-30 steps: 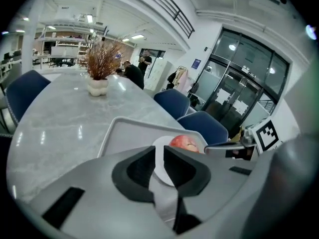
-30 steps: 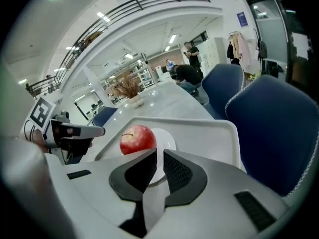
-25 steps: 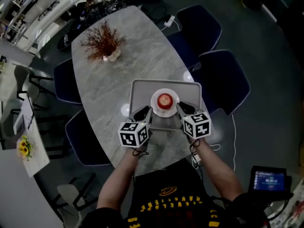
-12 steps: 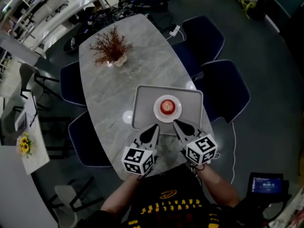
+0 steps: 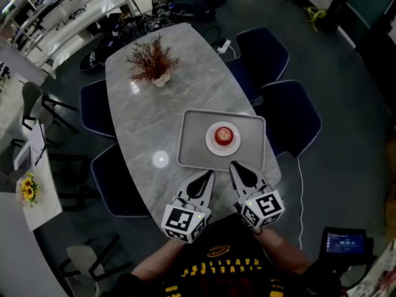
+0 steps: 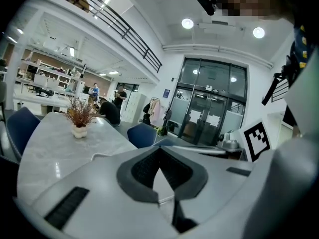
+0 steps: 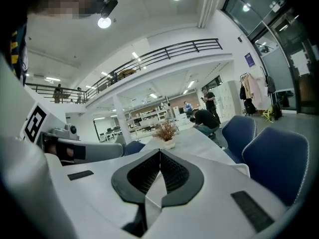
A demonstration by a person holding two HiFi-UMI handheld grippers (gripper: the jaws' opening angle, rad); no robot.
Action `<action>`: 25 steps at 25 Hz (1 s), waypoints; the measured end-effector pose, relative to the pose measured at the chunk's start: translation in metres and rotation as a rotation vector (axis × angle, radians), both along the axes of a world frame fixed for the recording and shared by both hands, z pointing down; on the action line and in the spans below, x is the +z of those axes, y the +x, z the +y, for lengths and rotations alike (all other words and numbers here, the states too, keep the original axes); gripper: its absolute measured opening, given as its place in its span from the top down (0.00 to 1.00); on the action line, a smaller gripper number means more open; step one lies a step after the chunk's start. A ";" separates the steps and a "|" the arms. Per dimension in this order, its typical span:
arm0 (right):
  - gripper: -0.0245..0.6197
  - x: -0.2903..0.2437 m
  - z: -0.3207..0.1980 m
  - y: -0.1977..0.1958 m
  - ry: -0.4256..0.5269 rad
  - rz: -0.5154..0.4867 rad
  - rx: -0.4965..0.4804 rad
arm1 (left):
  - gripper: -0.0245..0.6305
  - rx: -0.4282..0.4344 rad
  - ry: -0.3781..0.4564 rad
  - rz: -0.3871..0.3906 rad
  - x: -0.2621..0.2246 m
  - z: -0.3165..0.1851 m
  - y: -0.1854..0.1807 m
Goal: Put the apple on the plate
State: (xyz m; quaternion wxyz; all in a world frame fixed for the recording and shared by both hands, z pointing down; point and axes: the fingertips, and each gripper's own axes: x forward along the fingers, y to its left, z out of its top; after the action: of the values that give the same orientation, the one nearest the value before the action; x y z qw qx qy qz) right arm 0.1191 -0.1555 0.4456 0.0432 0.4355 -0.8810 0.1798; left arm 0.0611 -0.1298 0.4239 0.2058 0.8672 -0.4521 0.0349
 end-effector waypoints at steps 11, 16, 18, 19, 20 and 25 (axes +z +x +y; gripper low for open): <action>0.95 -0.040 0.052 -0.050 0.096 0.009 0.017 | 0.96 0.037 0.103 0.025 -0.039 0.036 -0.036; 0.95 -0.054 0.060 -0.053 0.127 0.022 0.035 | 0.96 0.074 0.149 0.023 -0.049 0.043 -0.034; 0.95 -0.062 0.072 -0.060 0.148 0.026 0.050 | 0.96 0.090 0.169 0.028 -0.054 0.054 -0.041; 0.95 -0.066 0.079 -0.064 0.159 0.029 0.057 | 0.96 0.099 0.175 0.030 -0.057 0.061 -0.045; 0.95 -0.070 0.085 -0.067 0.169 0.033 0.064 | 0.96 0.109 0.178 0.032 -0.061 0.067 -0.047; 0.95 -0.078 0.091 -0.064 0.199 0.044 0.089 | 0.96 0.133 0.200 0.035 -0.067 0.069 -0.044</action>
State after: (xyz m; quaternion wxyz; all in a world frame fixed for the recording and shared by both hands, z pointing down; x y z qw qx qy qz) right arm 0.0547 -0.0644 0.3675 0.0111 0.4804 -0.8730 0.0837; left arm 0.0168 -0.0607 0.3572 0.1236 0.9119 -0.3912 -0.0120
